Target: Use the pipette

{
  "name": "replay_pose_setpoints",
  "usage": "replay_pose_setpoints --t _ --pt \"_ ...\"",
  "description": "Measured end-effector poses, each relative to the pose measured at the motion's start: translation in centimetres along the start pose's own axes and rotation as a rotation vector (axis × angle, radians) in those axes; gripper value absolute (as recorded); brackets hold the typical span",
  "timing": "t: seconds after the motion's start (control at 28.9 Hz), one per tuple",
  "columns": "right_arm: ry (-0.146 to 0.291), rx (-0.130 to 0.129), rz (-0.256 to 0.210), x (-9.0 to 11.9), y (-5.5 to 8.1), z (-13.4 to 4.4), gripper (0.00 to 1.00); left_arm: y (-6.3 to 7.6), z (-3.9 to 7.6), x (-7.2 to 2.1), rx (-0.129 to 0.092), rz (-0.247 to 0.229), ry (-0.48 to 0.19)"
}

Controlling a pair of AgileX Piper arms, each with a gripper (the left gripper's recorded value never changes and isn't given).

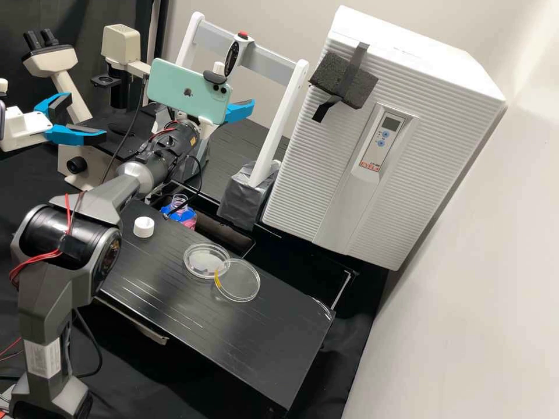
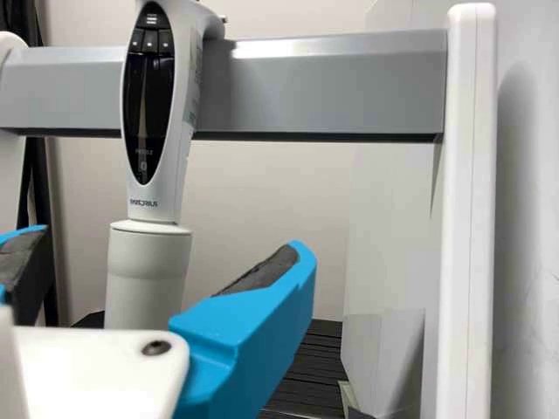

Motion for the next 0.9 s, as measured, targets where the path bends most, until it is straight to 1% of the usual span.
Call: replay_pose_setpoints --t 0.21,0.35,0.73,0.9 --pt "-0.010 -0.005 0.002 0.00 0.01 0.09 0.00 0.00 0.00 0.00 0.000 0.000 0.000" --pt "-0.017 -0.002 0.005 0.00 0.04 0.15 0.00 -0.01 0.04 0.00 0.000 0.000 -0.001" --pt "-0.016 -0.003 0.006 0.01 0.07 0.12 0.00 -0.04 0.18 0.00 -0.001 -0.001 -0.006" --pt "-0.006 -0.010 0.015 0.10 0.29 -0.38 0.00 -0.04 0.18 0.00 -0.001 -0.001 -0.006"
